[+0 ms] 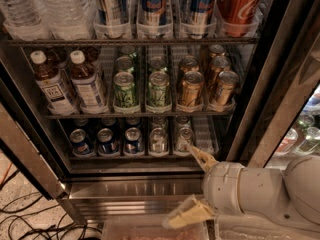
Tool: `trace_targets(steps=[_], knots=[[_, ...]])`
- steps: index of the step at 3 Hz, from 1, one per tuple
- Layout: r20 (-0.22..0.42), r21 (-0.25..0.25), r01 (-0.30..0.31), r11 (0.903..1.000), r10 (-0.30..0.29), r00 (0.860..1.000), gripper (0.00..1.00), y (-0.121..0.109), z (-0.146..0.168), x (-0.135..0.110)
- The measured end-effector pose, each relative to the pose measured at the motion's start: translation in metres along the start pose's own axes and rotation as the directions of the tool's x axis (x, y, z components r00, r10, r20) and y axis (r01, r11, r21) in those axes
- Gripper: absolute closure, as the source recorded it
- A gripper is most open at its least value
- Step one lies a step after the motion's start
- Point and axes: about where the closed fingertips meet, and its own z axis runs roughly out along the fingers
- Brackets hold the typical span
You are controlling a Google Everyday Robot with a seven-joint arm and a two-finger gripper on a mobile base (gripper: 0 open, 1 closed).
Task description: Pick green can from middle shelf of fridge
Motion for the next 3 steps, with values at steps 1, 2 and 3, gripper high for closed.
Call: trace_targets(steps=[1,2,3], knots=[[0.165,0.006,-0.001,1.0000,0.000,0.986,0.00,-0.012,0.014,-0.030],[0.250,0.034,-0.042,0.9985,0.032,0.968,0.00,-0.024,0.020,-0.051],[0.208,0.098,-0.151,0.9837,0.129,0.970,0.00,-0.029,0.025,-0.046]])
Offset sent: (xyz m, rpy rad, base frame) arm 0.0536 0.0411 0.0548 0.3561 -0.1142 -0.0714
